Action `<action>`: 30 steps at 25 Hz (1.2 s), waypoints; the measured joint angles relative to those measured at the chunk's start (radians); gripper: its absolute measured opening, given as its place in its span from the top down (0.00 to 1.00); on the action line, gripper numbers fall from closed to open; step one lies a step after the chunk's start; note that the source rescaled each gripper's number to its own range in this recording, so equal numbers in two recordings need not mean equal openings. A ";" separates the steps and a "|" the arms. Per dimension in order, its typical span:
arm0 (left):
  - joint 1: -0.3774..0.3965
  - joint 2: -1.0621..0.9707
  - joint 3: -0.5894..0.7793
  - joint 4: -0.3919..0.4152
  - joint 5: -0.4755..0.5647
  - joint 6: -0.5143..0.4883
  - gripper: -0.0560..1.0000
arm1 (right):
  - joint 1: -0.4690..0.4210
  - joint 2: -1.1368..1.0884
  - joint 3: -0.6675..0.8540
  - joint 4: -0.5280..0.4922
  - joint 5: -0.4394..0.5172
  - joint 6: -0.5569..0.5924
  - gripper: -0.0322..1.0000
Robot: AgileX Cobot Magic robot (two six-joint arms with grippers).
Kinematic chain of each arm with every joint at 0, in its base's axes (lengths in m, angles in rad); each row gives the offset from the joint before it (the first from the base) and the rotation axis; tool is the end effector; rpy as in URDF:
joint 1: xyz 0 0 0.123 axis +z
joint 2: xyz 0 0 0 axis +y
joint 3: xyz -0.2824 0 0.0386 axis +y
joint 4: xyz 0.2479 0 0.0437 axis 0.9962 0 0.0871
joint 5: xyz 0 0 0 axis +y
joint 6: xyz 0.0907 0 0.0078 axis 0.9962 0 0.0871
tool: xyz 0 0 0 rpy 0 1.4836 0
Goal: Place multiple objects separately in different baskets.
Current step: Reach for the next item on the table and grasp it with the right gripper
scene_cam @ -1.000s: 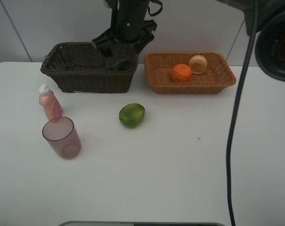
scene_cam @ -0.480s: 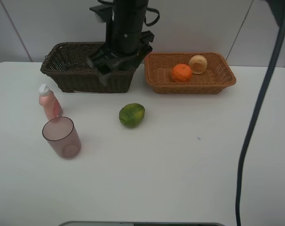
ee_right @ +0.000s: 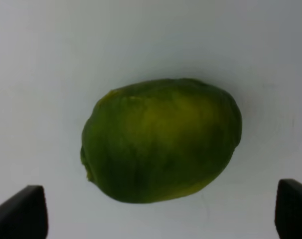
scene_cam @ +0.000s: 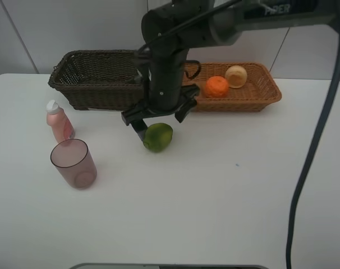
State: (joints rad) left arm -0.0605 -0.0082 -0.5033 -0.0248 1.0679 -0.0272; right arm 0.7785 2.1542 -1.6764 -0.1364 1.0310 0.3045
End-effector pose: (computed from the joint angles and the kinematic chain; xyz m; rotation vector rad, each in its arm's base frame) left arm -0.0069 -0.0016 0.2775 0.0354 2.0405 -0.0846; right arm 0.3219 0.3026 0.1729 -0.7806 2.8457 -0.0411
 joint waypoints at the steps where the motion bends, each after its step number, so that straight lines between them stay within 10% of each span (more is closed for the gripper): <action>1: 0.000 0.000 0.000 0.000 0.000 0.000 0.00 | 0.001 0.000 0.007 -0.010 -0.015 0.013 0.08; 30: 0.000 0.000 0.000 0.000 0.000 0.000 0.00 | 0.006 0.093 0.017 -0.049 -0.174 0.020 0.08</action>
State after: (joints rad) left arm -0.0605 -0.0082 -0.5033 -0.0248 1.0679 -0.0272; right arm 0.7841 2.2472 -1.6594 -0.1853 0.8573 0.3248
